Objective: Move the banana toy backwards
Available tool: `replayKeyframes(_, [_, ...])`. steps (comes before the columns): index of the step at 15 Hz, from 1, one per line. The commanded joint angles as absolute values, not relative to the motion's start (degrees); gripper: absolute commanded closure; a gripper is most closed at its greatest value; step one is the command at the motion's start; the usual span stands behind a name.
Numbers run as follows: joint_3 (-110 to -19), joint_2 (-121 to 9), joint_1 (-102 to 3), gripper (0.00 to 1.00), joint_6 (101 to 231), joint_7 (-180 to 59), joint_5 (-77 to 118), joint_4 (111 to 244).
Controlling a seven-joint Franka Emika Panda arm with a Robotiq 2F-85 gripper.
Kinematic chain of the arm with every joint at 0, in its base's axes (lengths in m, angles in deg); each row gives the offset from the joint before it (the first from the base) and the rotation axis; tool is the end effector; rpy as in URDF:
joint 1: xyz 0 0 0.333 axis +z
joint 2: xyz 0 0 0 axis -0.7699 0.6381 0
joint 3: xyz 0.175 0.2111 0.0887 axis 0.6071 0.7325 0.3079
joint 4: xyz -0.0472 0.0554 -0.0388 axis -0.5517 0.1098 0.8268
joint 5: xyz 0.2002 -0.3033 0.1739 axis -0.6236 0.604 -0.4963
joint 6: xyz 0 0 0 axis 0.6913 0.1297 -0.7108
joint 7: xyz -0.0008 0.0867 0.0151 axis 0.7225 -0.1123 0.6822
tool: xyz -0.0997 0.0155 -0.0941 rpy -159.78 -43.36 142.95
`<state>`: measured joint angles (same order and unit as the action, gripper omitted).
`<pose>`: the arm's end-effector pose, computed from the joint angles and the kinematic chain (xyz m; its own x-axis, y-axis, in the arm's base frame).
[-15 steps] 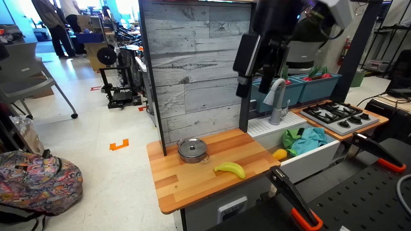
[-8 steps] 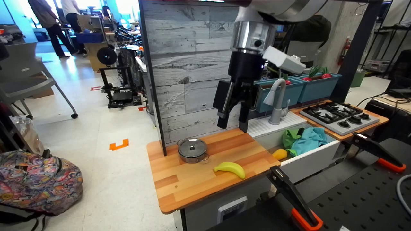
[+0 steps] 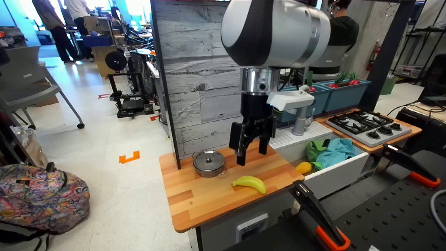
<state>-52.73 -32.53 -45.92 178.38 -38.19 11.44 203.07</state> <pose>0.5227 0.1221 0.0210 0.9023 0.4089 -0.1364 0.3846 -0.9066 -0.1738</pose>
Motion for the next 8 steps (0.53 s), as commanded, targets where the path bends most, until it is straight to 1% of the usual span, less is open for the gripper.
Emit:
replayKeyframes(1, [-54.2,-27.6,-43.9,0.00,178.6,-43.6,16.0,198.6])
replayKeyframes(8, [-57.0,-20.0,-40.3,0.00,178.6,-50.4,20.3,191.3])
